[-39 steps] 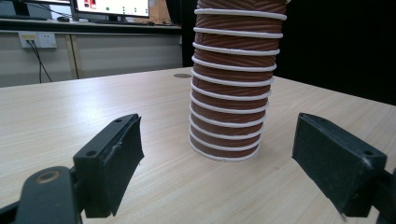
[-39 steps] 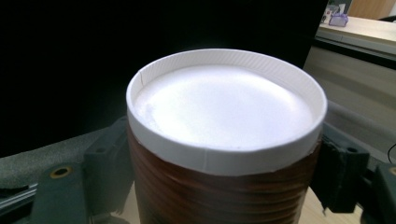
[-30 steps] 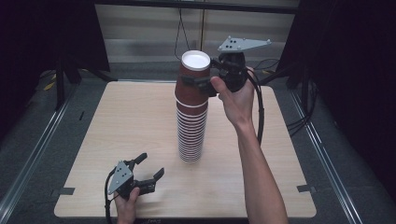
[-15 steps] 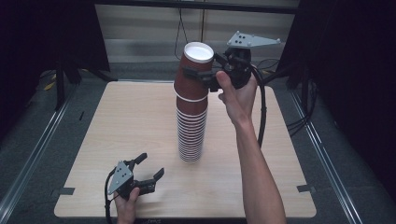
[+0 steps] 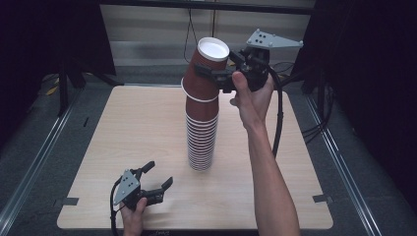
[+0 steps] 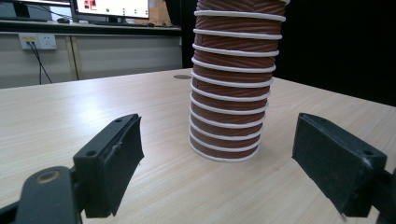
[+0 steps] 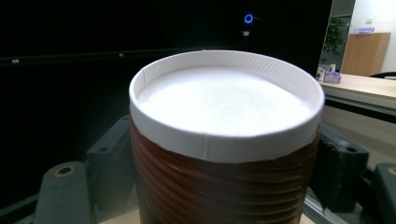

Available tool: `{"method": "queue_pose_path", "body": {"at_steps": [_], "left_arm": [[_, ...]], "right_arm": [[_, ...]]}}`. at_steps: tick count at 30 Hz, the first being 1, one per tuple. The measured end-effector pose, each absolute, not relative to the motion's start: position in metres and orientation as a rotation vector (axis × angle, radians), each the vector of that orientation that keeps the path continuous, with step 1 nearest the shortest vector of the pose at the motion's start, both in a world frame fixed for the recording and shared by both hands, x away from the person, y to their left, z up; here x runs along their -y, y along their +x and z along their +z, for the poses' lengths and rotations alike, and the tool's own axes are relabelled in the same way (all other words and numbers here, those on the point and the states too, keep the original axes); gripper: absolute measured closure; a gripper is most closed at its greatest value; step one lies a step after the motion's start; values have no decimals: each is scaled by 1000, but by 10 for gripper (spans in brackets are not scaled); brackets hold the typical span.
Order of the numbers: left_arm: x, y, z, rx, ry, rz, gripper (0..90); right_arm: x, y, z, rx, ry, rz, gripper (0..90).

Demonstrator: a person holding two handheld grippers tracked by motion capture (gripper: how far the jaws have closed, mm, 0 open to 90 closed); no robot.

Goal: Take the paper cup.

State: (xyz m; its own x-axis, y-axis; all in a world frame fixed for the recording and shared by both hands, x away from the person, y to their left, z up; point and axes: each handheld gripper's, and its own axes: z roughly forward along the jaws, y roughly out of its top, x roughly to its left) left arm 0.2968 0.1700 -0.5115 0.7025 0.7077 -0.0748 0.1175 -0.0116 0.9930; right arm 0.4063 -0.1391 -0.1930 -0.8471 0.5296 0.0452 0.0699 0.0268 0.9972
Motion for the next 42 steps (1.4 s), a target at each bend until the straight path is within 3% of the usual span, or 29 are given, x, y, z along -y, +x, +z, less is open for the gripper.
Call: {"method": "queue_pose_path", "body": {"at_steps": [42], "left_arm": [[-169, 297, -511, -701, 1539, 541, 158]], "right_arm": [[191, 390, -174, -1819, 671, 1908, 217]]}}
